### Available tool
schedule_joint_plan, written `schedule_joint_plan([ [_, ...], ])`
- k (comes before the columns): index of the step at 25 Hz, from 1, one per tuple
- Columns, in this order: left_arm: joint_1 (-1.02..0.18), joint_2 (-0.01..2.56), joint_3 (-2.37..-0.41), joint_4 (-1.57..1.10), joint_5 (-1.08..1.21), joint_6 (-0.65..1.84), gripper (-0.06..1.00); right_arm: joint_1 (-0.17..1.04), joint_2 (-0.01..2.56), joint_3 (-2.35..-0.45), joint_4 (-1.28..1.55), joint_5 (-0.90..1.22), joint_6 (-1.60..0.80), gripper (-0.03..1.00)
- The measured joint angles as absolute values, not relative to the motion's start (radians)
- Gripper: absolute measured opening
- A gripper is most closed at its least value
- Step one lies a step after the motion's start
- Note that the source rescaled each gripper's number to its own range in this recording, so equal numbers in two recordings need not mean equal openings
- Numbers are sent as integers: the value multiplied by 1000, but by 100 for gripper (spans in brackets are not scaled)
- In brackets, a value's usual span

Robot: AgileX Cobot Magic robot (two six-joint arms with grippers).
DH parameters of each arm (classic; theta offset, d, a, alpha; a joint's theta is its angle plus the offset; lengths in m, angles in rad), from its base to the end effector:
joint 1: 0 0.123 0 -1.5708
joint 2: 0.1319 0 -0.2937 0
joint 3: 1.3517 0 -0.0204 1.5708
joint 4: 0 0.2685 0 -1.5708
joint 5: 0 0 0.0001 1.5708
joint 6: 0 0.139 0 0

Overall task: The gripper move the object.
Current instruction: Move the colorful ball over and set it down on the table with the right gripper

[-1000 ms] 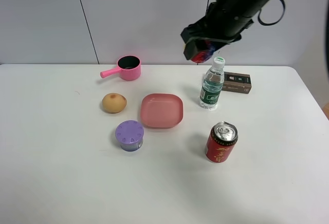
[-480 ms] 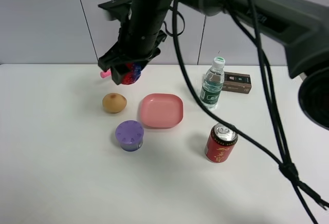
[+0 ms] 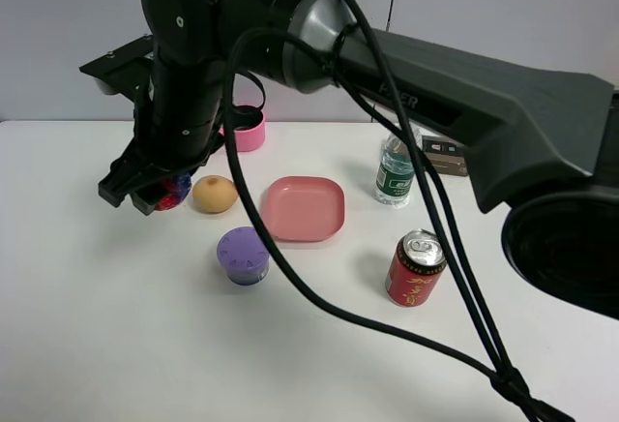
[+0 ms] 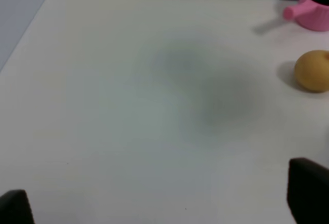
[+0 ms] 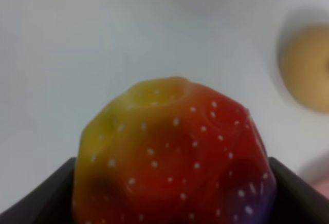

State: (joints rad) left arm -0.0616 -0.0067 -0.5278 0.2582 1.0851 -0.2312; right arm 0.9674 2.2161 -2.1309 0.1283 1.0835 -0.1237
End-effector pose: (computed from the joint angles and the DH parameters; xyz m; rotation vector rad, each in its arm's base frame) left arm 0.0388 0.0291 0.2737 -0.1910 2.0007 0.1215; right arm 0.2933 0.4533 0.2316 -1.3712 2.3422 0.4365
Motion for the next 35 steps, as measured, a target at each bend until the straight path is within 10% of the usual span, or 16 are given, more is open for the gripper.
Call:
schedule_joint_plan([
  [35, -62, -7, -528, 258, 1085, -231, 100, 979, 2517, -2133, 127, 923, -185, 0],
])
